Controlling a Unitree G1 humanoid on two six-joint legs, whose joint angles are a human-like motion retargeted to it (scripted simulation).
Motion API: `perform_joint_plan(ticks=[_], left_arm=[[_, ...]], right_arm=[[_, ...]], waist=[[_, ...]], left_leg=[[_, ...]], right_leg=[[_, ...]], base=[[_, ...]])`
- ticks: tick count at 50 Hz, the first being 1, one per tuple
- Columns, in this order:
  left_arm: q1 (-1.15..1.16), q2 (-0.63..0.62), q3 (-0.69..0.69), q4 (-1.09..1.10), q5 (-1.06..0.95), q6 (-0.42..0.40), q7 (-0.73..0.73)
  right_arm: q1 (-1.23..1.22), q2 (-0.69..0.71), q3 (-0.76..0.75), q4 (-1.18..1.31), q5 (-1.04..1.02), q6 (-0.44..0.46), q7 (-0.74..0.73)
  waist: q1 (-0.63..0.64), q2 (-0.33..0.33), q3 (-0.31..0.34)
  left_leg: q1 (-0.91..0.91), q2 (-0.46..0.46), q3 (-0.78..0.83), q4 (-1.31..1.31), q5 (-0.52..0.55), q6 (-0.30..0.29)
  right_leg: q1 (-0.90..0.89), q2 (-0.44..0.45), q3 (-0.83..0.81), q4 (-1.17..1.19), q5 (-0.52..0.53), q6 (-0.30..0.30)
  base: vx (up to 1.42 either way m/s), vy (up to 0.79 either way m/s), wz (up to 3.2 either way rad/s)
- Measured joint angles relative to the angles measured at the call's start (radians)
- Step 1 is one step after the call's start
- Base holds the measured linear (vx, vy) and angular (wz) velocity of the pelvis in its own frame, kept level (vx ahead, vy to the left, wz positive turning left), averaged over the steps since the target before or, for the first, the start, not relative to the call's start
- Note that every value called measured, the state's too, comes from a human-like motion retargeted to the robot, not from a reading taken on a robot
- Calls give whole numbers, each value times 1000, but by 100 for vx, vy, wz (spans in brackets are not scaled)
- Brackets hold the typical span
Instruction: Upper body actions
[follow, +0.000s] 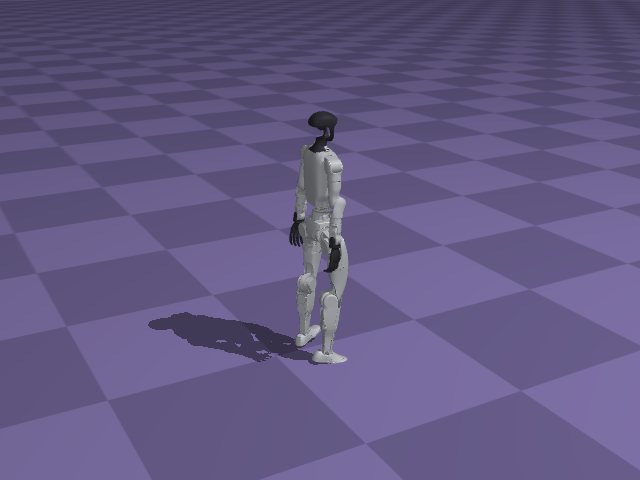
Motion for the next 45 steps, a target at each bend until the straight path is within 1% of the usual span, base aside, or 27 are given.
perform_joint_plan(ticks=[9,16,22,33,40,45], left_arm=[[1,14,13,8,-21,-2,11],[0,33,38,56,-42,-2,24],[6,63,50,111,-20,9,41],[8,70,63,126,-25,23,32],[-7,52,45,97,-41,21,11],[-3,43,19,84,-52,14,-1]], right_arm=[[12,-18,-12,-24,5,-6,1],[3,-10,-13,-67,-22,-7,24],[-4,6,-9,-104,-32,-26,31],[3,10,22,-97,-47,-31,34],[-9,15,36,-65,-43,-18,32],[-34,27,59,-57,-66,-13,35]], waist=[[113,-26,-1],[196,-52,18],[216,-59,24],[174,-63,15],[116,-64,6],[35,-53,-15]], left_leg=[[-63,-57,-141,16,28,16],[-77,-88,-174,17,49,15],[-80,-92,-189,17,54,15],[-62,-66,-158,19,32,11],[-28,-33,-88,18,4,1],[-14,7,-8,26,-18,-20]], right_leg=[[69,-45,-160,-25,-35,0],[114,-65,-248,-44,-46,4],[129,-65,-275,-49,-49,7],[95,-51,-212,-34,-35,0],[37,-33,-97,-7,-16,-6],[-25,-8,15,10,6,-4]], base=[[14,19,109],[4,9,66],[0,1,20],[-4,-7,-29],[-15,-15,-88],[-22,-14,-119]])
